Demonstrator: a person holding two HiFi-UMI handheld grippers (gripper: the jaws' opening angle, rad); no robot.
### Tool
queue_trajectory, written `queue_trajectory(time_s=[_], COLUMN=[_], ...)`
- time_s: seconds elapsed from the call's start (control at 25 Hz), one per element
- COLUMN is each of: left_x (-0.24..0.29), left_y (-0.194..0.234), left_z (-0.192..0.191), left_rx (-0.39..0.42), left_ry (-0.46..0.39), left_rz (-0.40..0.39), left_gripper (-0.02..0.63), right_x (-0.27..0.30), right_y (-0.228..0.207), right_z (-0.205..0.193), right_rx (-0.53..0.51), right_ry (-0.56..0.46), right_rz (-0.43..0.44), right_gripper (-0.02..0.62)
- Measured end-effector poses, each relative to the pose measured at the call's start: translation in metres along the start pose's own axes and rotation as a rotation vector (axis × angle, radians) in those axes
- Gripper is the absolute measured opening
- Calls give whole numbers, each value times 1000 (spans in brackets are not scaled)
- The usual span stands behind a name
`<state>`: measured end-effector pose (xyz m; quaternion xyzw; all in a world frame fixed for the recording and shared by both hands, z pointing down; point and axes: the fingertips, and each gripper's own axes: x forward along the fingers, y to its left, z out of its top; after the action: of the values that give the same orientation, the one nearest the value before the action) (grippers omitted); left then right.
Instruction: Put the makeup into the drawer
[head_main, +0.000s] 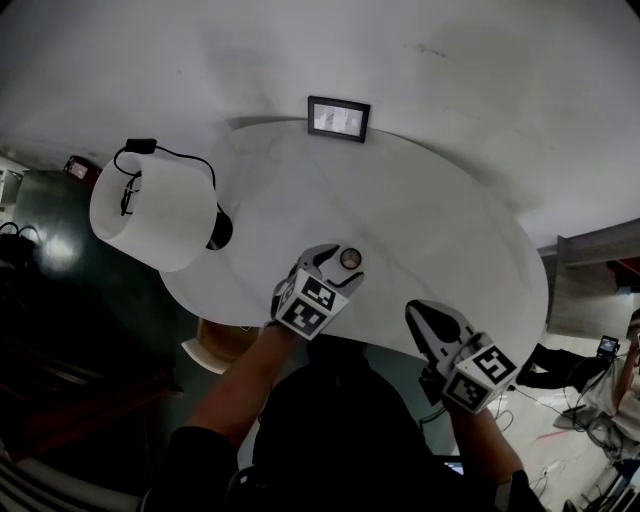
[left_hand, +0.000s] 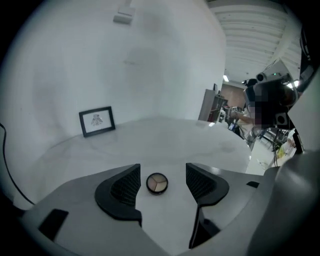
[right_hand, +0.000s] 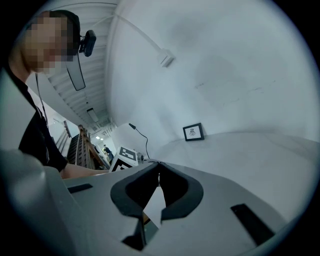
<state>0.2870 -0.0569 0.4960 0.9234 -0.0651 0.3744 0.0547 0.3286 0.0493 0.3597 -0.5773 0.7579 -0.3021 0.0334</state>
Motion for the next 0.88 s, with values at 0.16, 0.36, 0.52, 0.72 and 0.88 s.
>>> queue_trajectory(time_s=[0.16, 0.36, 0.52, 0.72, 0.88], left_x=[18, 34, 47, 57, 62], left_y=[2, 6, 7, 7, 7], left_z=[-12, -20, -26, -32, -39], left_rx=[12, 38, 64, 70, 77], left_ry=[82, 127, 162, 190, 218], left_rz=[-24, -23, -36, -44, -53], left_gripper=[304, 309, 311, 311, 311], right_x=[4, 9, 13, 17, 16], right_y=[-8, -16, -20, -18, -18], right_z=[0, -6, -11, -8, -9], right_rx=[24, 39, 23, 60, 70], right_ry=[-3, 18, 40, 17, 11], right_rz=[8, 2, 7, 17, 12], right_gripper=[17, 17, 17, 17, 17])
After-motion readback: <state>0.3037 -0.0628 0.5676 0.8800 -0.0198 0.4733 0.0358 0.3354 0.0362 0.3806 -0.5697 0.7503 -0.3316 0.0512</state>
